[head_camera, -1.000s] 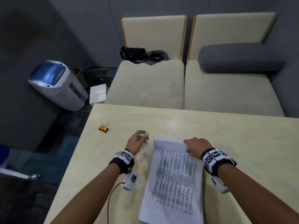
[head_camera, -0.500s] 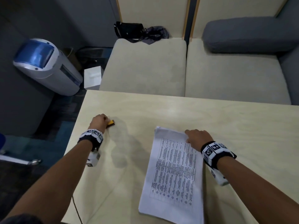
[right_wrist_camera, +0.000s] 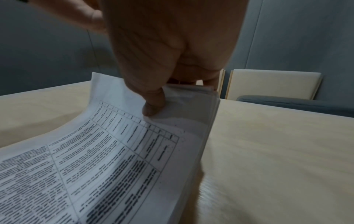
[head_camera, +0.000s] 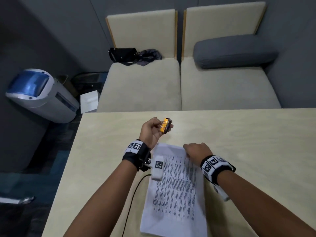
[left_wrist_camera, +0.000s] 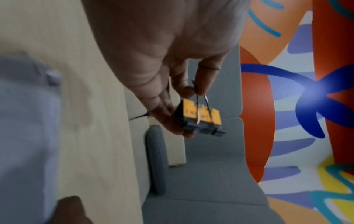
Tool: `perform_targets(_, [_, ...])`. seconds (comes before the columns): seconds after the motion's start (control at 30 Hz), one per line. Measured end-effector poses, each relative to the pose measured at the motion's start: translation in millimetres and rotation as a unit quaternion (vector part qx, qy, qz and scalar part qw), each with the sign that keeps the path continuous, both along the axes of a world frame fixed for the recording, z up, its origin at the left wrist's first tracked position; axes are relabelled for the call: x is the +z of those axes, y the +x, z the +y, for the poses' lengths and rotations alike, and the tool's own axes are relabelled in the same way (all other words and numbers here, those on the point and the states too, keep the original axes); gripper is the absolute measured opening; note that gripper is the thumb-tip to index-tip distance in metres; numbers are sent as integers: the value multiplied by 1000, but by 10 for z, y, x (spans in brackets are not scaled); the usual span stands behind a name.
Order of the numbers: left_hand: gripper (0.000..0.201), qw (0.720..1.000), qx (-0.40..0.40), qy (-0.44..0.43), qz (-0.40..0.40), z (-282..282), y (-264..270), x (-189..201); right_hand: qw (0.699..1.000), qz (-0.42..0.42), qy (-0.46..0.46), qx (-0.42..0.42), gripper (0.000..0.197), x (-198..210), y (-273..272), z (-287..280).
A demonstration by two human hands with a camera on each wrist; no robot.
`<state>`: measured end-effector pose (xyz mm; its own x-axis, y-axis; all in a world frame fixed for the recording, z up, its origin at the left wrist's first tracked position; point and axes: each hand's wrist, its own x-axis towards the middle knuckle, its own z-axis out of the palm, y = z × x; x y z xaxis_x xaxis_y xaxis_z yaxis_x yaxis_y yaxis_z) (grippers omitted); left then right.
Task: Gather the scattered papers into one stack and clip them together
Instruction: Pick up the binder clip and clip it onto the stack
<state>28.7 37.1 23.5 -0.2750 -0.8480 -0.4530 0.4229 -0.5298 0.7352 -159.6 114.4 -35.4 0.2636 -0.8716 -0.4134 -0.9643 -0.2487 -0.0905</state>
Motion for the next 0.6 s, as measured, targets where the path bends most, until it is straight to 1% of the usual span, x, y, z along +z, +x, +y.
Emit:
perform_targets(0.07, [23, 999, 8, 28, 19, -5, -89, 100, 1000, 4, -2, 0, 22, 29, 0, 24])
perform_targets(0.2, [37, 998, -9, 52, -22, 19, -244, 220, 1000, -4, -5, -7, 21, 52, 15, 59])
perform_targets(0.3, [40, 993, -41, 102, -42, 22, -286, 203, 1000, -10, -6, -10, 23, 53, 19, 71])
perform_targets(0.43, [44, 981, -78, 177, 6, 105, -249, 191, 1000, -6, -7, -9, 24, 34, 8, 55])
perform_targets(0.53, [46, 973, -63, 219, 50, 117, -231, 190, 1000, -7, -2, -14, 20, 23, 12, 41])
perform_targets(0.6, [47, 973, -27, 228, 26, 87, -261, 170, 1000, -9, 2, -17, 18, 29, 19, 41])
